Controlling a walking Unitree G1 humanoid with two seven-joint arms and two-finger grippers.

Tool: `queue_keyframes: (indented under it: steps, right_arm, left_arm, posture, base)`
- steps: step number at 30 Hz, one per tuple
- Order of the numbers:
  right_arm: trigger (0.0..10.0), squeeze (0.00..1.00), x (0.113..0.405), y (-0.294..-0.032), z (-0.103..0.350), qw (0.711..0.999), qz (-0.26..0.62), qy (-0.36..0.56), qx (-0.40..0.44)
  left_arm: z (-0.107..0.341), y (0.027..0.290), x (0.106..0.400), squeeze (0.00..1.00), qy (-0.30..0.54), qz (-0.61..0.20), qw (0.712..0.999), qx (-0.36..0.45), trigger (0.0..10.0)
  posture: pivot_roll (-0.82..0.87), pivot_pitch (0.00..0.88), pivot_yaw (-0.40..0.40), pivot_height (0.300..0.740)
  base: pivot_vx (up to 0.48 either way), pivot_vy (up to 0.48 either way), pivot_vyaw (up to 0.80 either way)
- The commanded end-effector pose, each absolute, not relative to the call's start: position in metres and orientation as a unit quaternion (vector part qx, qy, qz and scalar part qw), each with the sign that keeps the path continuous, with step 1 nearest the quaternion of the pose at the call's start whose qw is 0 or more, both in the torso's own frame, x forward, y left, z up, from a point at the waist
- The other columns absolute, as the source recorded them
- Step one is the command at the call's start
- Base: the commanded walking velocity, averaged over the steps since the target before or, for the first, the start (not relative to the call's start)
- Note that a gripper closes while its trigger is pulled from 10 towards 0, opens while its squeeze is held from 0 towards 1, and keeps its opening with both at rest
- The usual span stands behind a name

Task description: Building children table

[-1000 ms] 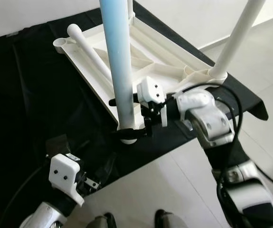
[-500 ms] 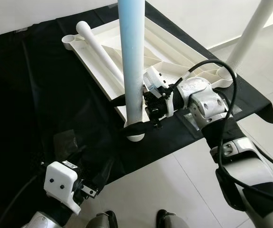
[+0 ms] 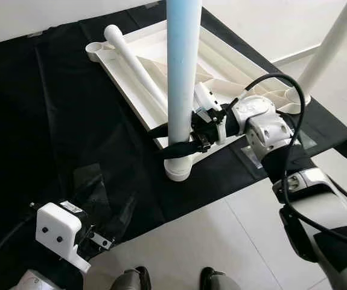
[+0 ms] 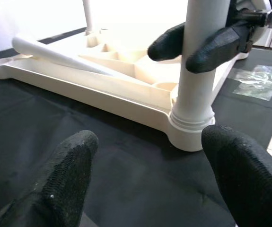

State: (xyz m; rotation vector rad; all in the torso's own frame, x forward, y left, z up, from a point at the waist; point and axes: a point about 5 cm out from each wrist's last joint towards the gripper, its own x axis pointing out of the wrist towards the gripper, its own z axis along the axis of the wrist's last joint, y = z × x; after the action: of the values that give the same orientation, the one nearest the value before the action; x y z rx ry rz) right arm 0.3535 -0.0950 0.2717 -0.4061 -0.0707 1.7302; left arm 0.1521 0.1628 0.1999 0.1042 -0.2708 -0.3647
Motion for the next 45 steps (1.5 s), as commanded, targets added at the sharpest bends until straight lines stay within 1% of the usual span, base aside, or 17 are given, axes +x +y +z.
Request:
queue_keyframes:
  steps: [1, 6, 8, 10, 11, 12, 14, 19, 26, 27, 28, 29, 33, 34, 35, 41, 45]
  right_arm:
    - [0.0, 0.00, 0.353, -0.109, 0.266, 0.637, 0.750, -0.022, -0.178]
    - [0.0, 0.00, 0.352, -0.116, 0.263, 0.655, 0.733, -0.038, -0.179]
    - [0.0, 0.00, 0.354, -0.108, 0.254, 0.723, 0.667, -0.047, -0.175]
    - [0.0, 0.00, 0.359, -0.092, 0.245, 0.828, 0.536, -0.071, -0.151]
    - [0.0, 0.00, 0.359, -0.092, 0.245, 0.828, 0.536, -0.071, -0.151]
    - [0.0, 0.00, 0.357, -0.089, 0.244, 0.914, 0.395, -0.077, -0.056]
    - [0.0, 0.00, 0.337, -0.094, 0.226, 0.970, 0.240, -0.044, 0.010]
    - [0.0, 0.00, 0.309, -0.062, 0.203, 0.963, 0.269, -0.015, 0.003]
    - [0.0, 0.00, 0.313, -0.041, 0.219, 0.955, 0.292, -0.036, 0.016]
    - [6.4, 0.00, 0.311, -0.038, 0.221, 0.951, 0.306, -0.036, 0.011]
    - [6.4, 0.00, 0.308, -0.035, 0.223, 0.952, 0.305, -0.031, 0.010]
    - [10.0, 0.00, 0.303, -0.031, 0.226, 0.948, 0.318, -0.031, -0.005]
    - [10.0, 0.00, 0.292, -0.025, 0.233, 0.933, 0.357, -0.040, -0.025]
    - [10.0, 0.66, 0.290, -0.024, 0.236, 0.927, 0.372, -0.049, -0.022]
    - [10.0, 1.00, 0.288, -0.023, 0.240, 0.914, 0.400, -0.060, -0.019]
    - [10.0, 1.00, 0.292, -0.024, 0.260, 0.869, 0.483, -0.104, -0.026]
    - [10.0, 1.00, 0.299, -0.037, 0.273, 0.802, 0.577, -0.117, -0.100]
  left_arm:
    - [0.196, 0.164, 0.151, 0.00, -0.119, -0.181, 0.974, 0.060, 10.0]
    - [0.197, 0.165, 0.153, 0.00, -0.118, -0.182, 0.974, 0.059, 10.0]
    - [0.197, 0.165, 0.154, 0.00, -0.117, -0.182, 0.975, 0.058, 10.0]
    - [0.197, 0.165, 0.154, 0.00, -0.117, -0.181, 0.975, 0.057, 10.0]
    - [0.197, 0.165, 0.154, 0.00, -0.117, -0.181, 0.975, 0.057, 10.0]
    - [0.196, 0.165, 0.154, 0.00, -0.116, -0.181, 0.975, 0.057, 10.0]
    - [0.196, 0.166, 0.155, 0.00, -0.116, -0.179, 0.975, 0.057, 10.0]
    - [0.194, 0.162, 0.160, 0.00, -0.117, -0.182, 0.975, 0.051, 10.0]
    - [0.192, 0.161, 0.164, 0.00, -0.119, -0.184, 0.974, 0.049, 10.0]
    - [0.191, 0.161, 0.163, 0.00, -0.117, -0.183, 0.975, 0.047, 10.0]
    - [0.190, 0.161, 0.163, 0.00, -0.117, -0.182, 0.975, 0.046, 10.0]
    - [0.188, 0.159, 0.163, 0.00, -0.114, -0.184, 0.975, 0.044, 10.0]
    - [0.184, 0.155, 0.162, 0.00, -0.107, -0.190, 0.975, 0.039, 10.0]
    - [0.183, 0.153, 0.163, 0.00, -0.105, -0.191, 0.975, 0.037, 10.0]
    - [0.182, 0.152, 0.163, 0.00, -0.103, -0.194, 0.975, 0.035, 10.0]
    - [0.179, 0.150, 0.162, 0.00, -0.098, -0.198, 0.975, 0.036, 10.0]
    - [0.176, 0.148, 0.160, 0.00, -0.091, -0.206, 0.973, 0.052, 10.0]
  posture:
    - [0.08, 0.278, 0.010, 0.740]
    - [0.07, 0.279, 0.014, 0.740]
    - [0.06, 0.278, 0.003, 0.740]
    - [0.06, 0.275, -0.006, 0.740]
    - [0.06, 0.275, -0.006, 0.740]
    - [0.06, 0.280, 0.000, 0.740]
    - [0.06, 0.282, 0.002, 0.740]
    - [0.05, 0.278, 0.009, 0.740]
    - [0.00, 0.267, -0.010, 0.740]
    - [0.00, 0.266, -0.006, 0.740]
    - [0.00, 0.266, -0.006, 0.740]
    - [-0.01, 0.268, 0.000, 0.740]
    - [-0.01, 0.267, 0.001, 0.740]
    - [-0.01, 0.267, 0.001, 0.740]
    - [-0.01, 0.267, 0.002, 0.740]
    - [0.01, 0.271, 0.003, 0.740]
    - [0.03, 0.270, 0.016, 0.740]
  base:
    - [0.000, 0.000, 0.00]
    - [0.000, 0.000, 0.00]
    - [0.000, 0.000, 0.00]
    - [0.000, 0.000, 0.00]
    - [0.000, 0.000, 0.00]
    - [0.000, 0.000, 0.00]
    - [0.000, 0.000, 0.00]
    - [0.000, 0.000, 0.00]
    - [0.000, 0.000, 0.00]
    - [0.000, 0.000, 0.00]
    - [0.000, 0.000, 0.00]
    - [0.000, 0.000, 0.00]
    - [0.000, 0.000, 0.00]
    - [0.000, 0.000, 0.00]
    - [0.000, 0.000, 0.00]
    - [0.000, 0.000, 0.00]
    - [0.000, 0.000, 0.00]
